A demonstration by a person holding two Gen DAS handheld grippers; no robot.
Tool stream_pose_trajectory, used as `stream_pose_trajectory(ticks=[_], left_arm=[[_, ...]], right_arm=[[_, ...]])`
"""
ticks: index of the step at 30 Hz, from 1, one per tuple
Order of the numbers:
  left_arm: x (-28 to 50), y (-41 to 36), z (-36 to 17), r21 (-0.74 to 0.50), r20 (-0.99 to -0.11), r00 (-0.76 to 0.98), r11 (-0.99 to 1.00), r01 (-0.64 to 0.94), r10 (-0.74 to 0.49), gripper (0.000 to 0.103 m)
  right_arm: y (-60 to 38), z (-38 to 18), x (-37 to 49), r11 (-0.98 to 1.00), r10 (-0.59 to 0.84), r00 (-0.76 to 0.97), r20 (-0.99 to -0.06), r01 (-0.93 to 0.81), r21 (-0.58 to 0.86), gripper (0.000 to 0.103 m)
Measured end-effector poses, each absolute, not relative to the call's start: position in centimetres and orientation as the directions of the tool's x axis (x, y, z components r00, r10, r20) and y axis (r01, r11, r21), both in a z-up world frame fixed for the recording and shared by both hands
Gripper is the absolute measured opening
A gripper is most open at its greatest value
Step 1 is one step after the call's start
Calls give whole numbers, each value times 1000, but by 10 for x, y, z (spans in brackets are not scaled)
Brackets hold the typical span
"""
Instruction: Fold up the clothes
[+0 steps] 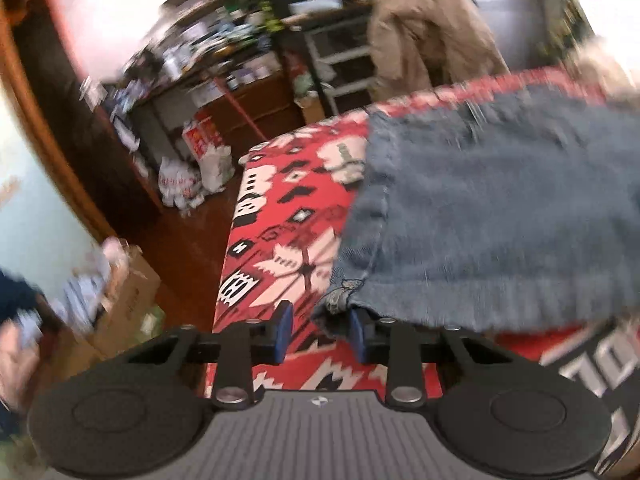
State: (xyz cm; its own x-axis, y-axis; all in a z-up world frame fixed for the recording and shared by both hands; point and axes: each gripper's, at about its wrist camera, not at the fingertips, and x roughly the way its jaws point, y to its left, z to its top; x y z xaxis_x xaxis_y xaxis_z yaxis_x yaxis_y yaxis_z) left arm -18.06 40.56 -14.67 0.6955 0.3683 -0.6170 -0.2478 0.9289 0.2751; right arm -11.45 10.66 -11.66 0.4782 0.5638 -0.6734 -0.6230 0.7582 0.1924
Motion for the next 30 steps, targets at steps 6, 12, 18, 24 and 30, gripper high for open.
stream_pose_trajectory(ticks=[6, 12, 18, 24, 30], left_arm=[[-169, 430, -150, 79, -669, 664, 921, -382, 333, 31], [-162, 434, -159, -9, -692, 654, 902, -432, 306, 13], [-154, 425, -146, 29, -663, 659, 892, -451, 354, 5], [-144, 428, -145, 26, -679, 632, 873, -487, 373, 5], [-151, 434, -137, 18, -684, 630, 872, -489, 368, 5]], right_arm=[[122, -129, -144, 688, 587, 408, -700, -706, 166, 19], [144, -145, -159, 683, 507, 449, -736, -730, 26, 29], [139, -149, -162, 719, 475, 472, -743, -695, 19, 27], [140, -157, -165, 734, 443, 485, -754, -679, -5, 26], [132, -155, -156, 719, 442, 416, -795, -694, 37, 6]])
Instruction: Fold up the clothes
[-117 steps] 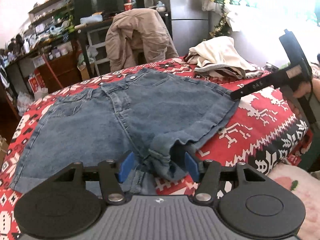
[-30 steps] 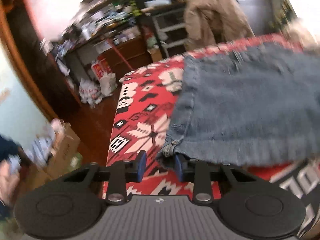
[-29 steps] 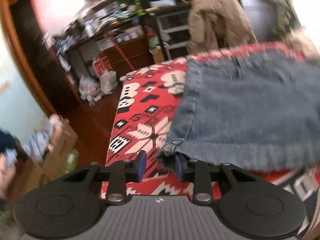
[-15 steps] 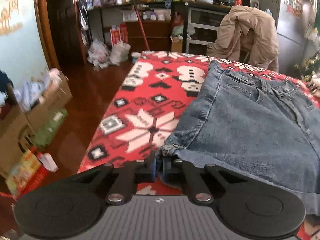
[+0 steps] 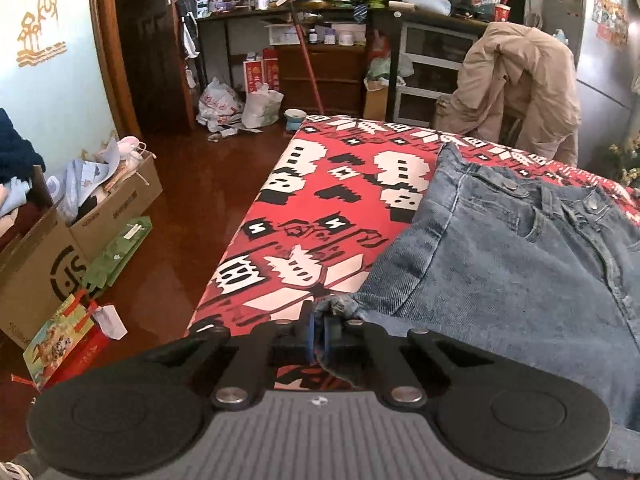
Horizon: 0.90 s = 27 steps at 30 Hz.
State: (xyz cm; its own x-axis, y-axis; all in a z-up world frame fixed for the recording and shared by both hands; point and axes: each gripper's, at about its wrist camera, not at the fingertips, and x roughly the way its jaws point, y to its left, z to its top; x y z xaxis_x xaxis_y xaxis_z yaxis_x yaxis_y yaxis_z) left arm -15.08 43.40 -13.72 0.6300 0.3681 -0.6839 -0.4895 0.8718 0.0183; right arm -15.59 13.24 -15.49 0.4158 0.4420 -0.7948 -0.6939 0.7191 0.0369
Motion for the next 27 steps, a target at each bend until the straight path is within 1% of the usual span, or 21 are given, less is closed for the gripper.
stream_pose_trajectory(ticks=[3, 5, 7, 10, 11, 13, 14, 15, 18, 20, 25, 27], left_arm=[[-160, 431, -134, 37, -679, 639, 886, -462, 362, 5], [-161, 430, -144, 67, -691, 624, 892, -447, 365, 5], [-161, 431, -155, 86, -709, 605, 896, -435, 362, 6], [-161, 421, -158, 154, -692, 608, 903, -402, 389, 7], [-162, 419, -158, 180, -689, 609, 906, -382, 393, 11], [-164, 415, -158, 229, -684, 610, 911, -343, 402, 16], [-166, 415, -156, 234, -684, 610, 913, -334, 399, 19], [-169, 416, -155, 237, -685, 611, 915, -326, 395, 20], [-177, 422, -150, 218, -692, 617, 923, -317, 375, 23], [-183, 423, -147, 226, -684, 622, 922, -315, 380, 29], [-199, 433, -134, 233, -665, 627, 910, -342, 405, 29], [-200, 434, -124, 211, -658, 633, 906, -366, 409, 29]], right_arm=[[117, -144, -154, 715, 461, 388, -798, -695, 75, 5], [112, -138, -158, 704, 473, 379, -795, -706, 83, 5], [112, -139, -161, 692, 472, 369, -801, -718, 77, 5], [117, -146, -162, 680, 448, 351, -822, -730, 59, 5], [117, -147, -163, 677, 445, 345, -826, -733, 59, 6], [114, -145, -165, 675, 442, 337, -831, -735, 61, 6], [111, -144, -165, 679, 435, 335, -836, -731, 60, 2], [108, -143, -164, 683, 435, 331, -837, -728, 67, 1], [97, -137, -163, 689, 454, 326, -830, -719, 94, 1], [92, -129, -161, 685, 485, 331, -809, -720, 116, 2], [95, -108, -154, 661, 557, 363, -747, -738, 134, 3], [103, -107, -148, 656, 579, 379, -722, -743, 136, 4]])
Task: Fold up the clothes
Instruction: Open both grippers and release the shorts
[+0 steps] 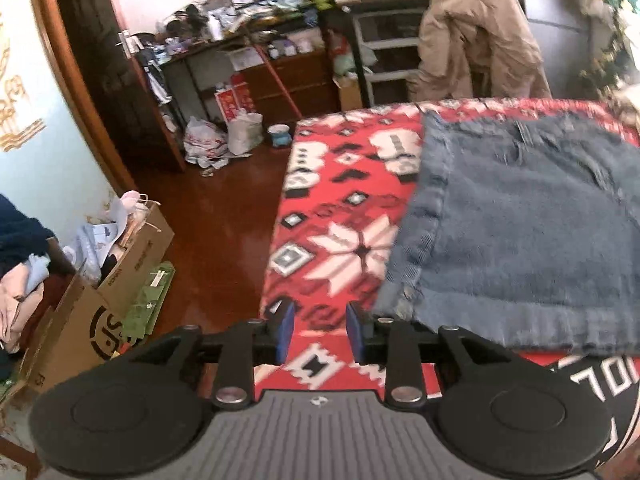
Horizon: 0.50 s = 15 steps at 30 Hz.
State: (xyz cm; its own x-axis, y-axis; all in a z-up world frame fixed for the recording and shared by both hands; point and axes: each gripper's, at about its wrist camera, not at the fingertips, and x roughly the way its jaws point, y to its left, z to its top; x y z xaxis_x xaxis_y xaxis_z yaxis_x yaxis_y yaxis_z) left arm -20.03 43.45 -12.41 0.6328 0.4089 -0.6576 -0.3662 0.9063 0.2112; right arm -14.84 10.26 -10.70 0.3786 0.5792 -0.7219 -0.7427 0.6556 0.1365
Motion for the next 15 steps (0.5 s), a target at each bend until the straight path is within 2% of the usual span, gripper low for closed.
stream_pose_trajectory(ticks=[6, 8, 15], left_arm=[[-177, 421, -120, 35, -666, 681, 925, -378, 303, 28], [-164, 414, -134, 23, -688, 665, 924, -381, 291, 23], [-151, 408, -154, 55, -702, 639, 919, -390, 313, 21]], right_arm=[[134, -123, -128, 652, 592, 367, -718, -742, 159, 4], [138, -133, -127, 662, 571, 355, -740, -732, 160, 4], [132, -147, -139, 664, 567, 362, -740, -733, 150, 4]])
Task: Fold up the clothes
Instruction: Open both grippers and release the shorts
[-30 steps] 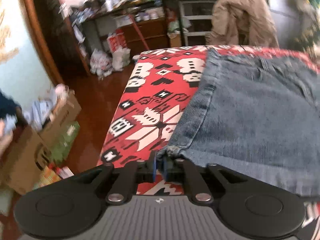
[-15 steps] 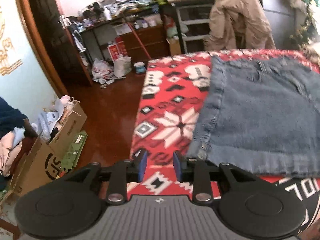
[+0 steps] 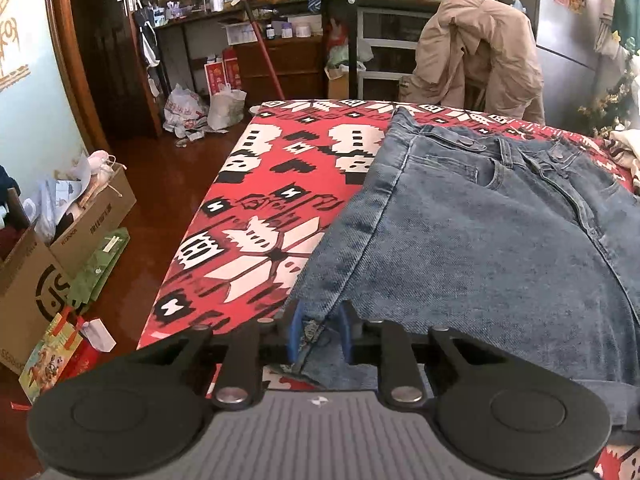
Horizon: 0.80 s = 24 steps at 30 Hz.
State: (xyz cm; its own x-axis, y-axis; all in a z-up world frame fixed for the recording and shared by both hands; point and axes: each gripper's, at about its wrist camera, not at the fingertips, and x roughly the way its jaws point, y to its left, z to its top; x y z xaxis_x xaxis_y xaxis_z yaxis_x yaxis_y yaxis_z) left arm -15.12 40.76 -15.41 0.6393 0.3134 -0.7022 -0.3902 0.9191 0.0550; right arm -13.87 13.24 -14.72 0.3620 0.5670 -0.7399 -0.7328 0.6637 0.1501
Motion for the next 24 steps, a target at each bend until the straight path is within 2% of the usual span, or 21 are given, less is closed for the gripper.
stream_pose_trajectory(ticks=[6, 10, 11, 12, 16, 18, 19, 21, 24], left_arm=[[-159, 398, -139, 62, -695, 634, 907, -417, 339, 22], [-164, 376, -129, 71, -686, 642, 910, -408, 342, 33], [-165, 367, -126, 77, -684, 643, 911, -405, 344, 34], [-166, 358, -122, 72, -680, 651, 914, -399, 338, 36], [-168, 319, -108, 71, -654, 681, 923, -379, 330, 51], [-165, 304, -104, 78, -652, 683, 925, -371, 329, 62], [-164, 296, -101, 82, -651, 684, 927, -367, 329, 64], [-158, 280, -98, 91, -642, 691, 928, -361, 332, 65], [-150, 266, -95, 97, -637, 691, 925, -367, 341, 70]], right_arm=[[122, -125, -133, 658, 614, 364, -700, -726, 200, 10], [114, -110, -132, 672, 599, 405, -691, -723, 160, 15], [110, -107, -131, 680, 593, 416, -689, -717, 153, 20], [106, -105, -130, 689, 586, 427, -688, -710, 146, 30], [89, -101, -122, 717, 553, 468, -689, -689, 108, 45], [79, -99, -117, 735, 529, 489, -693, -672, 87, 58], [73, -98, -113, 743, 524, 498, -691, -664, 85, 60], [61, -95, -106, 751, 528, 505, -682, -653, 98, 73], [45, -91, -95, 759, 529, 523, -668, -643, 97, 81]])
